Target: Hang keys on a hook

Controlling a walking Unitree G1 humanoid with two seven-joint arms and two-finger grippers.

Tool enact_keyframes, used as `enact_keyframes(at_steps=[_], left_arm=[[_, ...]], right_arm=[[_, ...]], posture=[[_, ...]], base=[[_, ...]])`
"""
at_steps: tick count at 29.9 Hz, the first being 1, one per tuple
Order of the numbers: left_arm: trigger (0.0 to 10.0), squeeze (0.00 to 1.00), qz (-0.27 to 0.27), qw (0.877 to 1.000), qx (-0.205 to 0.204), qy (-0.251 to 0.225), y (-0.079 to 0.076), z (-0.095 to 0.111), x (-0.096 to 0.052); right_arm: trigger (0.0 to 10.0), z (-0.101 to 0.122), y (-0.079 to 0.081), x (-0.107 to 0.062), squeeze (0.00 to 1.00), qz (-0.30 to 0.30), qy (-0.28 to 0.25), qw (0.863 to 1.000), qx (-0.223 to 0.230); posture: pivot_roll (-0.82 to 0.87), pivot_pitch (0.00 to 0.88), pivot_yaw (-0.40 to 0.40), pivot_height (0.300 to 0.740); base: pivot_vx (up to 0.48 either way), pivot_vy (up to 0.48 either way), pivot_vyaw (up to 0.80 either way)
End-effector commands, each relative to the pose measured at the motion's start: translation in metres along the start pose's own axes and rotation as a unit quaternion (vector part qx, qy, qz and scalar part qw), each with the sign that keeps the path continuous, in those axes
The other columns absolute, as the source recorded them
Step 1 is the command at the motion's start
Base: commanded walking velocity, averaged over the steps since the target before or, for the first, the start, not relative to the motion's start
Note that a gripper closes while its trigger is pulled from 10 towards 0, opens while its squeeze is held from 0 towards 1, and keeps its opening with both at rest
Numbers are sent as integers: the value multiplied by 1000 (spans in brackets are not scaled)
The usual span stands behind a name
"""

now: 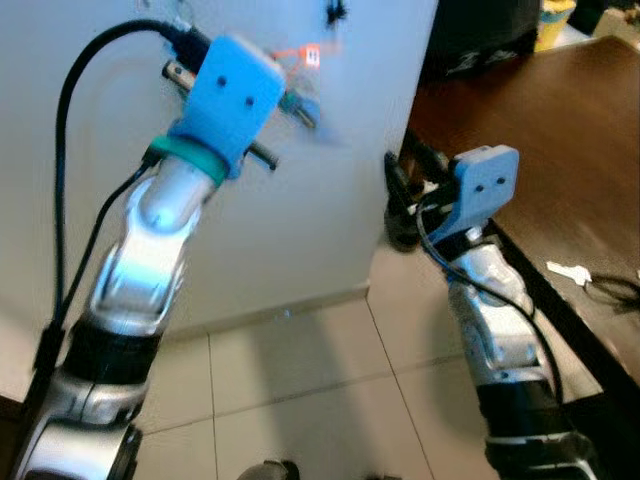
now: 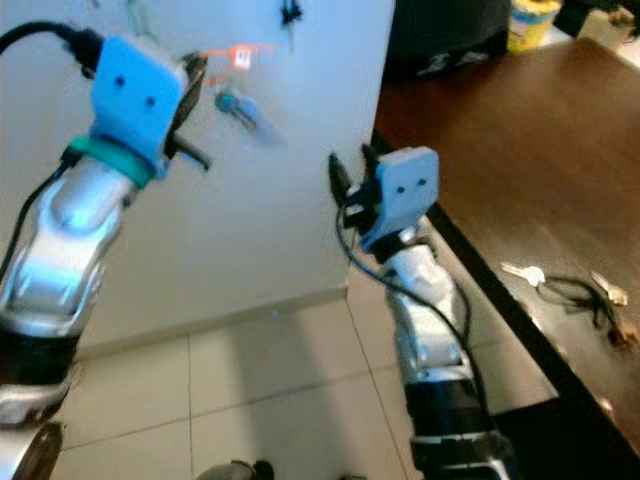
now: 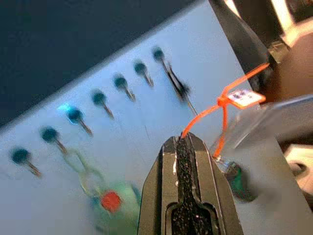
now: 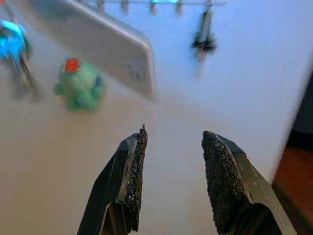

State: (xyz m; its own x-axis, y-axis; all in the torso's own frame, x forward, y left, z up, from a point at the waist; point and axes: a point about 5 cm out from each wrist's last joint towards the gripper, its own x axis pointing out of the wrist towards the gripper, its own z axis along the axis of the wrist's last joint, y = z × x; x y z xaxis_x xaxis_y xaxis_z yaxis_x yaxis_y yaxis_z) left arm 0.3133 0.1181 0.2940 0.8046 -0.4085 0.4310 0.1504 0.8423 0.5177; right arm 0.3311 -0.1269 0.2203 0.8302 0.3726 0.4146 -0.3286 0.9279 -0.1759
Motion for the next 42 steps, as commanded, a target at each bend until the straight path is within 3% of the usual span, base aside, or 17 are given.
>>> enact_keyframes(at_steps=[1,11,14,23,25,27,30,32,34,37,42], left_arm=[[10000,0,-23,1000,-14,-7,-8,8,-9],[10000,0,-58,998,-24,-6,-25,18,-28],[10000,0,-65,997,-39,-19,-33,26,-28],[10000,0,-73,996,-42,-27,-36,34,-30],[10000,0,-79,995,-47,-33,-37,38,-31],[10000,0,-79,995,-47,-33,-37,38,-31],[10000,0,-76,994,-52,-53,-34,46,-29],[10000,0,-76,994,-52,-53,-34,46,-29],[10000,0,-66,995,-52,-62,-29,50,-27],[10000,0,-57,995,-51,-67,-25,53,-25],[10000,0,-44,996,-45,-71,-18,54,-22]], right_arm=[[10000,1,-7,-4,0,-9,0,1000,-2],[10000,19,-17,0,0,-6,-29,999,-23],[10000,22,-20,-1,0,-7,-33,999,-24],[10000,17,-15,-4,0,2,-24,1000,-17],[10000,18,-4,-13,0,39,-33,999,4],[10000,18,-4,-13,0,39,-33,999,4],[10000,18,13,-32,0,99,-31,994,29],[10000,18,13,-32,0,99,-31,994,29],[10000,12,32,-49,0,149,-8,988,49],[10000,3,46,-64,0,175,12,983,55],[10000,-5,57,-77,0,183,29,981,58]], posture=[[100,52,139,740],[115,55,124,740],[117,57,119,740],[115,60,115,740],[117,66,109,740],[117,66,109,740],[107,74,106,740],[107,74,106,740],[107,79,102,740],[108,79,101,740],[104,83,99,740]], base=[[450,0,0],[450,0,0],[450,0,0],[445,0,0],[311,0,0],[266,0,0],[0,0,0],[0,0,0],[0,0,0],[0,0,0],[0,0,0]])
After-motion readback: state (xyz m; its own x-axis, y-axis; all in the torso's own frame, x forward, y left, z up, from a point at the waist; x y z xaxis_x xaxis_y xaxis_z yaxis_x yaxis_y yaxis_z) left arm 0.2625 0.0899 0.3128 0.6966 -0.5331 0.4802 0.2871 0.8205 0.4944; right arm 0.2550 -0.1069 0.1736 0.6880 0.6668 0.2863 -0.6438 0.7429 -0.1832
